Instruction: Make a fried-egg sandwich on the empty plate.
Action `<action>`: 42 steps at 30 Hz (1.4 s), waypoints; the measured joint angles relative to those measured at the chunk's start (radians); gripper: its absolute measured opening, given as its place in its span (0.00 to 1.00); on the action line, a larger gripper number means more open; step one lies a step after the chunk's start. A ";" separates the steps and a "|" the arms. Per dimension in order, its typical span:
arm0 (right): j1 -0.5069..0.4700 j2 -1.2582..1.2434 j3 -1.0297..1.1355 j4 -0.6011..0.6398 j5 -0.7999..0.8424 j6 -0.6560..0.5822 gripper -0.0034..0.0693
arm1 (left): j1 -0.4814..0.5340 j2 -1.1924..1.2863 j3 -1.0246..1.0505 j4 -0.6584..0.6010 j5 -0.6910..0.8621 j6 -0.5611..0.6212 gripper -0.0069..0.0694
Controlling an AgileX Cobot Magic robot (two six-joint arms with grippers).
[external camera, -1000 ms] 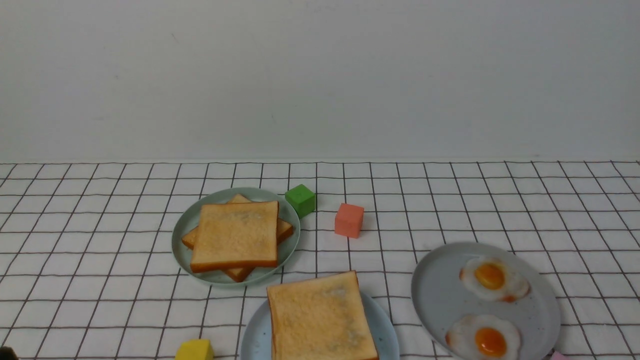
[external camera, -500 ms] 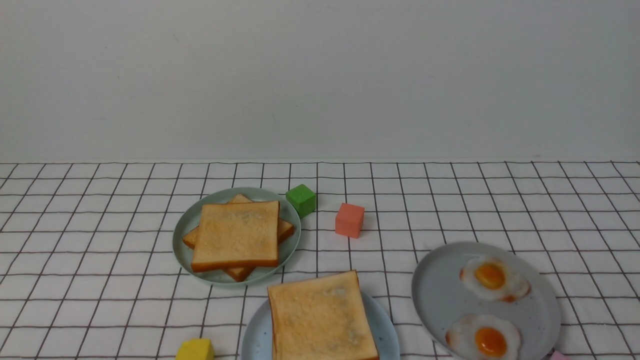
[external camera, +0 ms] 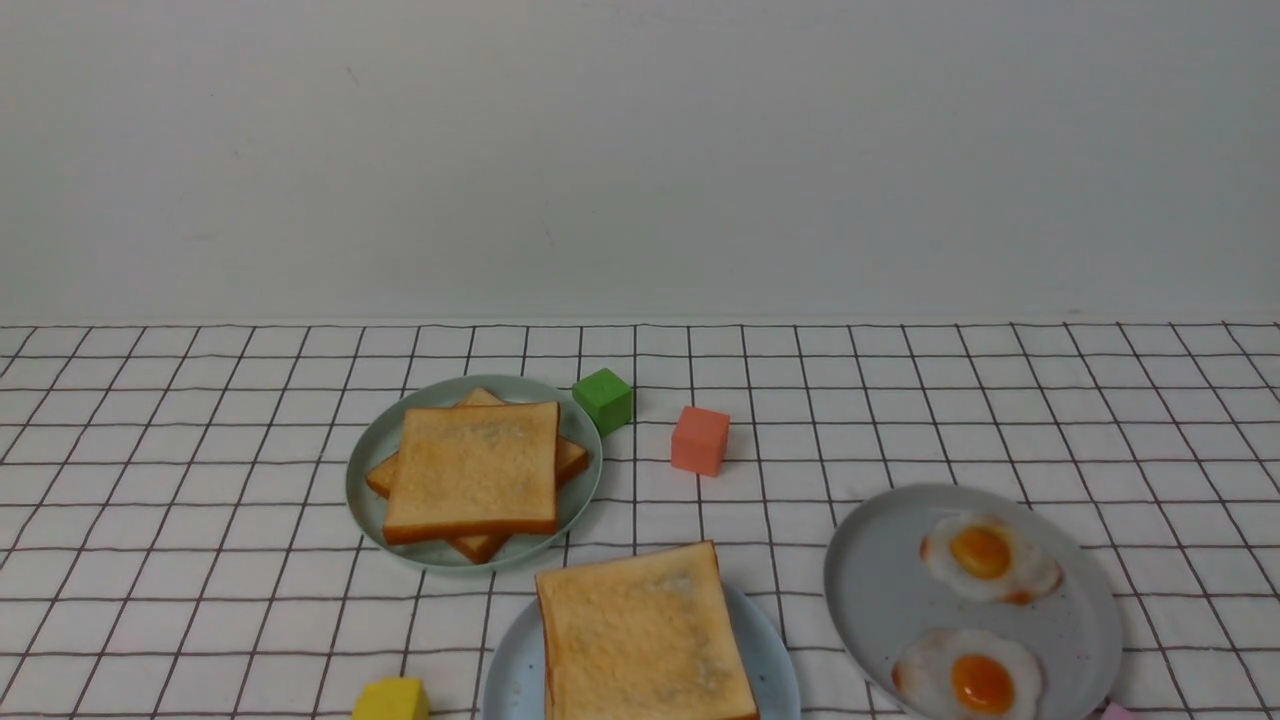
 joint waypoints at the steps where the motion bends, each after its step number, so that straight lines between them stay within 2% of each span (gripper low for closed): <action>1: 0.000 0.000 0.000 0.000 0.000 0.000 0.12 | 0.000 0.000 0.000 0.000 0.000 0.000 0.09; 9: 0.000 0.000 0.000 0.000 0.000 0.000 0.14 | 0.000 0.000 0.001 0.001 -0.001 0.000 0.10; 12: -0.002 0.000 0.000 -0.042 0.000 -0.031 0.14 | 0.000 0.000 0.001 0.001 -0.001 0.000 0.10; 16: -0.053 0.000 0.000 -0.247 -0.001 -0.169 0.15 | 0.000 0.000 0.001 0.001 -0.001 0.000 0.10; 18: -0.065 0.000 0.000 -0.278 -0.002 -0.182 0.15 | 0.000 0.000 0.001 0.001 -0.001 0.000 0.10; 22: -0.132 0.000 0.001 -0.427 -0.011 -0.207 0.16 | 0.000 0.000 0.001 0.001 -0.001 0.000 0.10; 25: -0.164 0.000 0.018 -0.469 -0.032 -0.208 0.17 | 0.000 0.000 0.001 0.001 -0.002 0.000 0.10; 28: -0.206 0.000 0.049 -0.426 -0.036 -0.209 0.17 | 0.000 0.000 0.001 0.001 -0.002 0.000 0.11; 31: -0.284 0.000 0.057 -0.264 -0.017 -0.209 0.18 | 0.000 0.000 0.001 0.001 -0.002 0.000 0.11; 32: -0.284 0.000 0.057 -0.252 -0.015 -0.209 0.18 | 0.000 0.000 0.001 0.001 -0.002 0.000 0.11; 33: -0.328 0.000 0.057 -0.165 0.004 -0.209 0.18 | 0.000 0.000 0.001 0.001 -0.002 0.000 0.11; 36: -0.430 0.000 0.067 -0.033 0.070 -0.209 0.19 | 0.000 0.000 0.001 0.001 -0.003 0.000 0.11; 39: -0.524 0.000 0.116 0.036 0.105 -0.188 0.19 | 0.000 0.000 0.001 0.001 -0.003 0.000 0.11; 42: -0.582 -0.013 0.184 0.054 0.108 -0.134 0.20 | 0.000 0.000 0.001 0.001 -0.003 0.000 0.11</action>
